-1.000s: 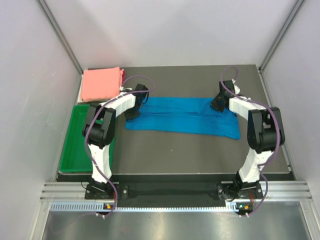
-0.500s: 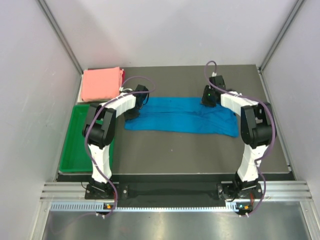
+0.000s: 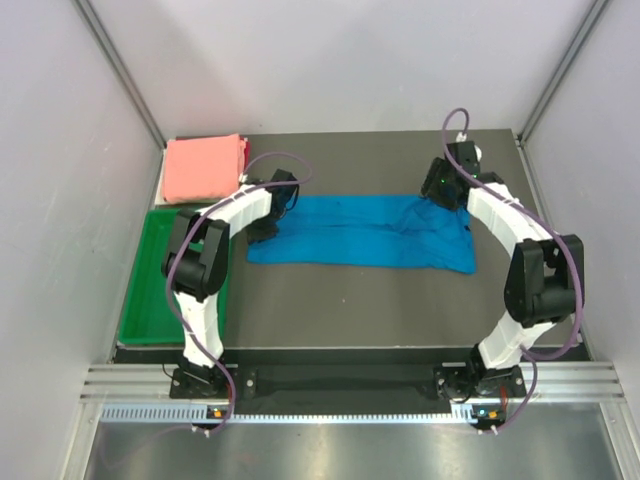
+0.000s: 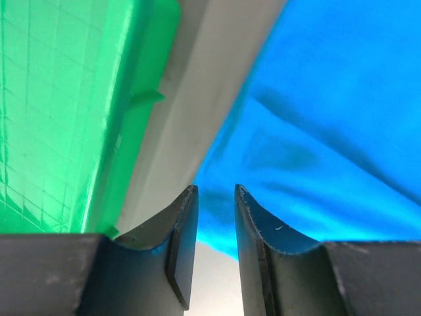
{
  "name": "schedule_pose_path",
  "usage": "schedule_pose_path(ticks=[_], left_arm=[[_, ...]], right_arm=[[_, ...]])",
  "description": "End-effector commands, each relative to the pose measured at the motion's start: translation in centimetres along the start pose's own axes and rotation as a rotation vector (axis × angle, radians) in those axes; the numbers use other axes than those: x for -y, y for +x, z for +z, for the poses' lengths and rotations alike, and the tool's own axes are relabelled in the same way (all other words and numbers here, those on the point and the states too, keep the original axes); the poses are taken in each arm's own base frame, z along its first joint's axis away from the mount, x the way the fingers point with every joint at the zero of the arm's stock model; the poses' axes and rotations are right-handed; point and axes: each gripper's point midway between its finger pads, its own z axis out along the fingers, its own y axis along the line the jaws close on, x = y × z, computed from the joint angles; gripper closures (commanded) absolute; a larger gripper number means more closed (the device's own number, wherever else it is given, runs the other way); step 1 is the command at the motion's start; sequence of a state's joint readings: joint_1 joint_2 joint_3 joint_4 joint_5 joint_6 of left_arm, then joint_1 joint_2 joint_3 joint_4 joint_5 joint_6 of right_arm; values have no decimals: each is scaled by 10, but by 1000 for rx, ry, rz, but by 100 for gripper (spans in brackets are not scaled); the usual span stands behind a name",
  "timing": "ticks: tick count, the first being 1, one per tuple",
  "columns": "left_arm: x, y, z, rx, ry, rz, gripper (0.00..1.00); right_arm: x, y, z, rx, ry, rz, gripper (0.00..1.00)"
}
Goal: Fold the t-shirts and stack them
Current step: Fold the tshirt
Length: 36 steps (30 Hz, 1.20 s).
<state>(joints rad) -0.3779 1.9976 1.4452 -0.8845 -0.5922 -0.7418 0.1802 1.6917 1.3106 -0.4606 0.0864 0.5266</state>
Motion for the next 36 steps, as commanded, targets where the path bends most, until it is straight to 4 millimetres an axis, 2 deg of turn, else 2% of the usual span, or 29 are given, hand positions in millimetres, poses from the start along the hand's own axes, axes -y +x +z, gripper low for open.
schedule_pose_path(ticks=[1,2,4,5,6,8,14,19,21,22,23,26,27,30,33,36], left_arm=[[10,-19,-38,58,99,-3,66],[16,-17,-42,55,122,7,65],[25,-18,-49,61,164,15,65],[30,-16,-52,48,197,21,65],[31,-17,-55,51,212,18,65],[31,-19,-59,59,224,17,65],[23,-29,-72,100,233,13,65],[22,-36,-77,117,239,9,65],[23,-37,-78,119,239,10,65],[22,-37,-77,118,234,13,65],[22,-37,-76,118,230,14,65],[21,-36,-76,120,225,13,65],[22,-36,-74,119,224,15,65],[24,-33,-69,108,219,17,64],[28,-26,-63,84,214,22,65],[29,-21,-59,71,213,25,65]], right_arm=[[28,11,3,-14,61,129,44],[23,8,8,9,37,168,43],[22,20,16,-18,7,215,39],[16,16,19,-2,-23,262,39],[14,26,23,-23,-39,284,38],[6,25,27,-12,-83,342,36],[3,38,41,-51,-89,427,36],[-3,30,55,-22,-90,429,37],[-10,20,59,-8,-116,408,39],[-13,23,65,-22,-123,401,40],[-17,18,66,-10,-146,383,46],[-39,11,66,11,-213,263,51],[-53,7,64,13,-237,218,53],[-71,12,60,8,-265,82,54],[-77,23,59,-15,-291,-19,54],[-67,29,60,-36,-255,-72,54]])
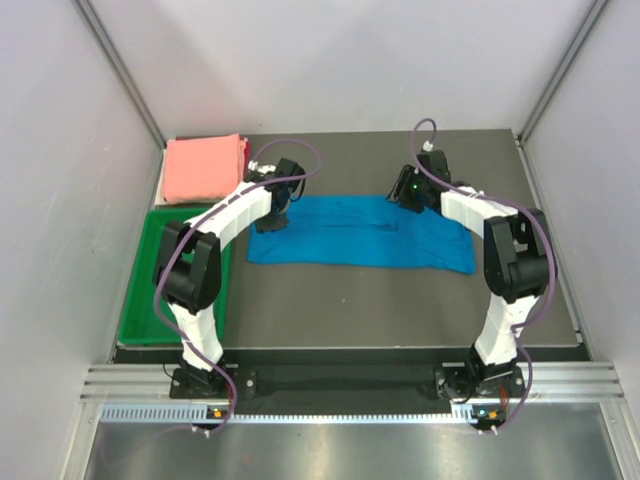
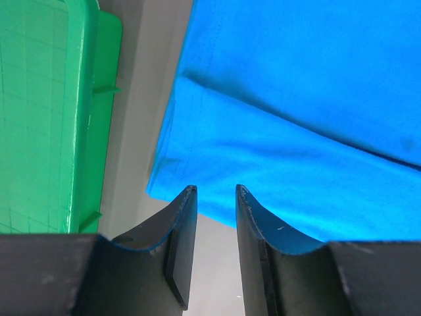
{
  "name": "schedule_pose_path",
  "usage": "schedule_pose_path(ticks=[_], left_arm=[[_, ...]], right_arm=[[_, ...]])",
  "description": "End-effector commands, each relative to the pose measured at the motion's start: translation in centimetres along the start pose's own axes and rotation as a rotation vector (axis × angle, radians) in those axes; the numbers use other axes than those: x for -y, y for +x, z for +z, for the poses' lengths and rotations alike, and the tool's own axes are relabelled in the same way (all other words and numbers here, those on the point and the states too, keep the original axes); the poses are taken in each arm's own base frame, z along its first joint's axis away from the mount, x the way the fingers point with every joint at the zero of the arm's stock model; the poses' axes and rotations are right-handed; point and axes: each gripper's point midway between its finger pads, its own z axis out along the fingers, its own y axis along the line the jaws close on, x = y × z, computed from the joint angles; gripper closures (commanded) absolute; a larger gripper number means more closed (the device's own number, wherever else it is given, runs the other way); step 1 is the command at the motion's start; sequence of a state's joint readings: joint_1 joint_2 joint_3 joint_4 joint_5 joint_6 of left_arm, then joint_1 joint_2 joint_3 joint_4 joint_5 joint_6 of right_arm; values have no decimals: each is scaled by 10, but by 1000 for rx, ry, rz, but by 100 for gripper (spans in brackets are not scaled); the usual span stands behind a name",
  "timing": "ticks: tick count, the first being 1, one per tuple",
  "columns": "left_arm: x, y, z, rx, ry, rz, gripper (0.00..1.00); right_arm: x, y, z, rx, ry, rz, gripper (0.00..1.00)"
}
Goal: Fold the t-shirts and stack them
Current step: Fold the tshirt
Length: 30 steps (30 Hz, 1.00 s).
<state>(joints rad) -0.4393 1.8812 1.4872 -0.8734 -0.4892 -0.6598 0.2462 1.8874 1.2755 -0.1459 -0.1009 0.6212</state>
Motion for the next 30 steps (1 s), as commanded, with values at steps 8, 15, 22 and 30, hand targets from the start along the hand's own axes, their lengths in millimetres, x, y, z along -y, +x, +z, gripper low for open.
schedule_pose_path(ticks=[8,15,22,30], left_arm=[[8,-4,-7,19,54,-18,64],[36,11,-10,-29,217,14,65],[15,48,15,-81,124,75,61],[-17,55,32,-110,-8,66,62]], right_arm=[[-8,-20,-16,17,-27,-234,53],[63,-24,-56,-29,227,46,50],[157,-10,-117,5,375,380,45],[227,34,-173,-5,692,577,45]])
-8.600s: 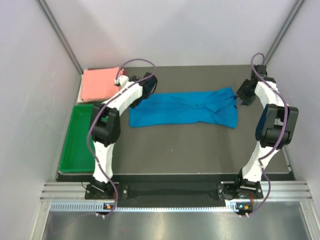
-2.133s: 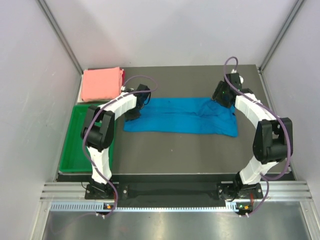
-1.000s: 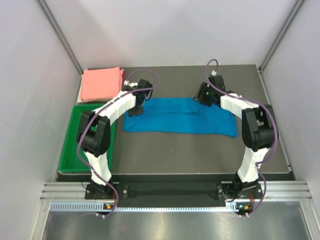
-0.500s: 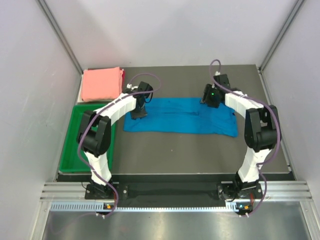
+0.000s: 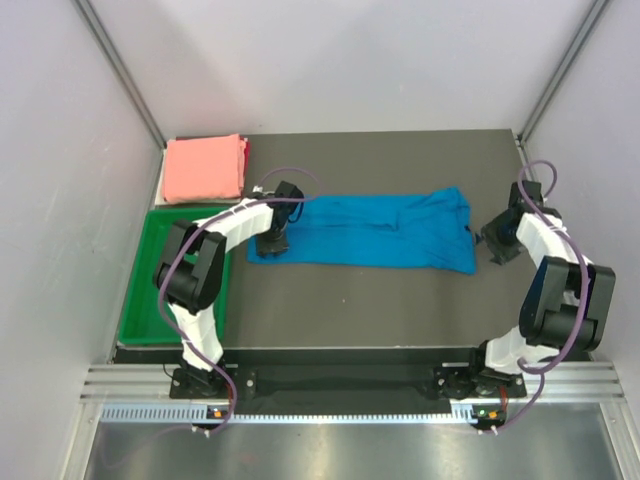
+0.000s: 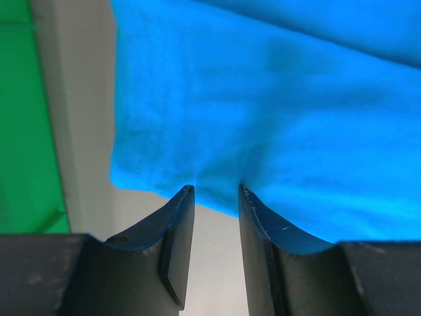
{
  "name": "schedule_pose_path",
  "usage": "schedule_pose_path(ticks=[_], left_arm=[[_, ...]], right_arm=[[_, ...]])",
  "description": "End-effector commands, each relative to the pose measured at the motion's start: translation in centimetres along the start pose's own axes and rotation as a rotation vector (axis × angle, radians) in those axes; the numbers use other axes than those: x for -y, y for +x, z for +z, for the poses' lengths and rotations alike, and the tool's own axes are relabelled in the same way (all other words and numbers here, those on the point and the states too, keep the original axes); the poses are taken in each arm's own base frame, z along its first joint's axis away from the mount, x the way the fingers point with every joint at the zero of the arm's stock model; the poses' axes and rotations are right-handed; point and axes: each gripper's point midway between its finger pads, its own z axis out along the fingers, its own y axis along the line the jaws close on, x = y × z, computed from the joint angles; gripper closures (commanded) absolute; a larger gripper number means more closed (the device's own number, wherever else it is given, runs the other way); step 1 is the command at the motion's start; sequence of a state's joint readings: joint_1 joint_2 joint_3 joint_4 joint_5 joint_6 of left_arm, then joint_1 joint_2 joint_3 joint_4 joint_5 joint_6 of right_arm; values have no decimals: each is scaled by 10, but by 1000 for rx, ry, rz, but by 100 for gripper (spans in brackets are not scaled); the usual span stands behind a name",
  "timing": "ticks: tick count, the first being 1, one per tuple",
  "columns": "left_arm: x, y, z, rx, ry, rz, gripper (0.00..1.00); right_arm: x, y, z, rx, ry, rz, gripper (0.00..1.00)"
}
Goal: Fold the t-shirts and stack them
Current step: Fold the tshirt
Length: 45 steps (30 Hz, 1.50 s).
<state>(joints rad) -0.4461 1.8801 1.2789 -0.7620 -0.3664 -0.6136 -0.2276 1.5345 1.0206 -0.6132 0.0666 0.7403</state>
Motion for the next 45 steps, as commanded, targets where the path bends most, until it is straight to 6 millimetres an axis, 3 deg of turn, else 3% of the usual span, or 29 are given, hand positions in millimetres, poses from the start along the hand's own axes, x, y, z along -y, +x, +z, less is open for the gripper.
schedule_pose_path(ticks=[1,8,14,23,30,33,36,45], left_arm=[[-24,-9,1,30,-75,-35,62],[-49,-5,14,4,-155,-71,62],[-54,1,22,-19,-183,-78,64],[-63,0,28,-16,-254,-60,66],[-64,-1,30,-19,-273,-61,67],[-65,0,33,-25,-288,-56,67],[-67,0,33,-24,-299,-58,67],[-81,-2,32,-8,-393,-62,67]], right_arm=[[33,8,-13,7,110,74,45],[50,28,-12,-7,68,162,48],[37,46,-3,-33,-64,226,54],[27,56,15,-59,-138,282,54],[30,45,21,-10,-106,311,60],[32,44,26,-10,-91,302,83],[35,40,31,-1,-64,280,100],[49,7,17,120,31,86,100]])
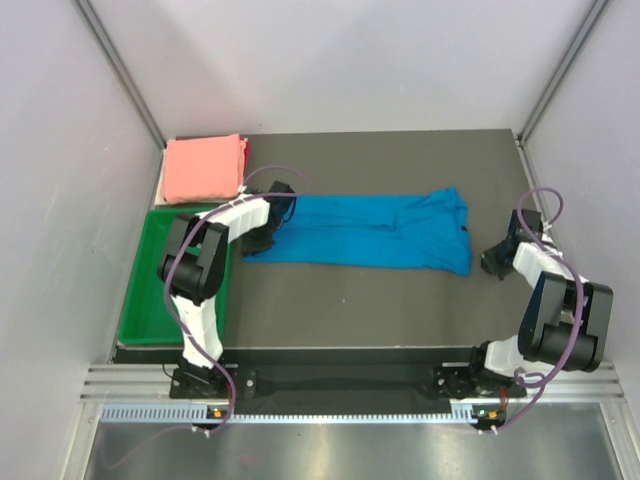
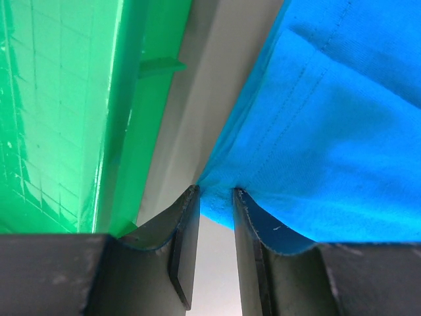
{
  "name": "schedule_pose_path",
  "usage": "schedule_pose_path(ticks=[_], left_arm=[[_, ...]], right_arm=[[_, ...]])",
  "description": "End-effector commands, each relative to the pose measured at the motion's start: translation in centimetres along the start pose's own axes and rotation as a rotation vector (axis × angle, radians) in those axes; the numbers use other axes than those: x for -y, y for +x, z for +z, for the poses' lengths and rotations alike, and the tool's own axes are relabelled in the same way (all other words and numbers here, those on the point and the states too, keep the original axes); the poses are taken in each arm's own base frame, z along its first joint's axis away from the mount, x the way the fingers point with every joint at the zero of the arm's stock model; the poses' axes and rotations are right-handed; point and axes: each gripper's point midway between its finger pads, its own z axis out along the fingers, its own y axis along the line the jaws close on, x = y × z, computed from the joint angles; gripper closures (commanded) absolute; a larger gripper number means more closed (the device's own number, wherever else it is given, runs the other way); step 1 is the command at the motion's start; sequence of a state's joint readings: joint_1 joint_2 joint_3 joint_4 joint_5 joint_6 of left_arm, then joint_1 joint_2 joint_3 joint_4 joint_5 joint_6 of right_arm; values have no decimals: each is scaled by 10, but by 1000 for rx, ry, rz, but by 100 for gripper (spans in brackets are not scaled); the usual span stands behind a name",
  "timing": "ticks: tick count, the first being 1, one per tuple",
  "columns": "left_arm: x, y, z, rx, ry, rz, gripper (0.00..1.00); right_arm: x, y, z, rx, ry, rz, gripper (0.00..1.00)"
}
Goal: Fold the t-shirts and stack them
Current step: Fold the tshirt
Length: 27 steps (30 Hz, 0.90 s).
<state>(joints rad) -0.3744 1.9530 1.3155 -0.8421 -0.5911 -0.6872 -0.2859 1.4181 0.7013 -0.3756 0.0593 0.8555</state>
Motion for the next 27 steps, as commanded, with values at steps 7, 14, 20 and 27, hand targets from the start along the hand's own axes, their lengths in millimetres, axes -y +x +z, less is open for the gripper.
schedule_pose_path(ticks=[7,14,20,27], left_arm=[[-17,11,17,-39,-119,31,68],[-4,2,-1,-34,-45,44,66],[4,-17,-32,4,62,26,64],[20,-27,-42,6,147,21,63]], right_arm=[[-58,-28,-19,57,-280,-312,75],[-98,-61,-27,40,-503,-439,54],[-111,-54,-13,-113,-753,-461,35],[-109,-42,5,-232,-806,-455,34]])
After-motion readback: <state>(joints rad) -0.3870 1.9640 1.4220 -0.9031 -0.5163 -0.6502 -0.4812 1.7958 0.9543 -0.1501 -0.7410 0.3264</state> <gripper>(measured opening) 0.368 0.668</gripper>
